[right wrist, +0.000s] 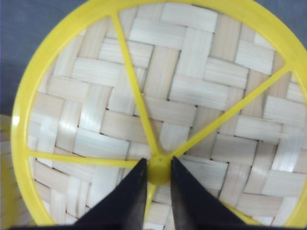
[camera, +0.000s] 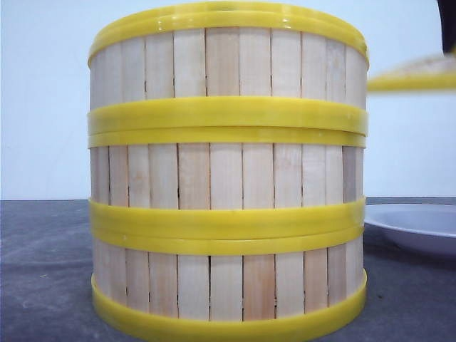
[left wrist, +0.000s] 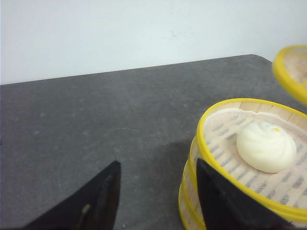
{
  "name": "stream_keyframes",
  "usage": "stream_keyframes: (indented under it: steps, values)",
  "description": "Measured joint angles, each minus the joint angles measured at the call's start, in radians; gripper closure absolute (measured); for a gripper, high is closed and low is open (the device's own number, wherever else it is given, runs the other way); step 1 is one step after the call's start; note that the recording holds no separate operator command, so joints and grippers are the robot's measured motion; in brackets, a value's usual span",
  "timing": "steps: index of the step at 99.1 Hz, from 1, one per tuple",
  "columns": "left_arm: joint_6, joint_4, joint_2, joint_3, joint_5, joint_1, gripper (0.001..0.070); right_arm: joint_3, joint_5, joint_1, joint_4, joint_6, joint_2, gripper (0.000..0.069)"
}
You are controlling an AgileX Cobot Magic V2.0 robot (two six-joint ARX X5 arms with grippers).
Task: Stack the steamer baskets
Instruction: 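Lift the lid with the right gripper and carry it over the stack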
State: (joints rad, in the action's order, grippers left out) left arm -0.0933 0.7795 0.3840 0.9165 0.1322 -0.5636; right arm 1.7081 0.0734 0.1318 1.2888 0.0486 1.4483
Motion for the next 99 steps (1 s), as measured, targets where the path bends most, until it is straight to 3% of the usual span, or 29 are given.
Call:
stream_keyframes:
  steps: [14,28,68,99]
  values:
    - [0.000,0.000,0.000,0.000,0.000,0.000,0.0413,0.145,0.082,0.097,0.048,0.000,-0.002,0.0636]
    - [0.000,0.001,0.000,0.000,0.000,0.000,0.0413,0.222,0.084,0.223,0.048,0.001,-0.007,0.0636]
    - [0.000,0.002,0.000,0.000,0.000,0.000,0.0413,0.230,0.044,0.606,0.047,0.011,0.014,0.0637]
    - [0.000,0.002,0.000,0.000,0.000,0.000,0.0413,0.230,0.000,0.723,0.049,0.011,0.106,0.0637]
